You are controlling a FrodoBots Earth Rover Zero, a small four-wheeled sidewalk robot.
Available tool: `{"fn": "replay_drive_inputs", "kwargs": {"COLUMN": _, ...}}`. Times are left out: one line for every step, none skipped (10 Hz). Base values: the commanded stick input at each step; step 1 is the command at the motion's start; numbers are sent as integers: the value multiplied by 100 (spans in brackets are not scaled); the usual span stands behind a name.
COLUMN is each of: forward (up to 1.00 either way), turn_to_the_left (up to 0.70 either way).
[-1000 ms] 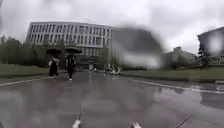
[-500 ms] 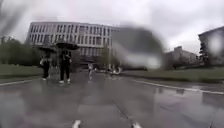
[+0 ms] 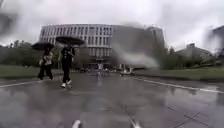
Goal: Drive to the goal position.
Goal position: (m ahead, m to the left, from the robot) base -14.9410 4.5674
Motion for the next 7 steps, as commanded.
{"fn": "replay_drive_inputs", "kwargs": {"forward": 70, "turn_to_the_left": 0}}
{"fn": "replay_drive_inputs", "kwargs": {"forward": 70, "turn_to_the_left": 0}}
{"fn": "replay_drive_inputs", "kwargs": {"forward": 70, "turn_to_the_left": 0}}
{"fn": "replay_drive_inputs", "kwargs": {"forward": 70, "turn_to_the_left": 0}}
{"fn": "replay_drive_inputs", "kwargs": {"forward": 70, "turn_to_the_left": 0}}
{"fn": "replay_drive_inputs", "kwargs": {"forward": 70, "turn_to_the_left": 0}}
{"fn": "replay_drive_inputs", "kwargs": {"forward": 70, "turn_to_the_left": 0}}
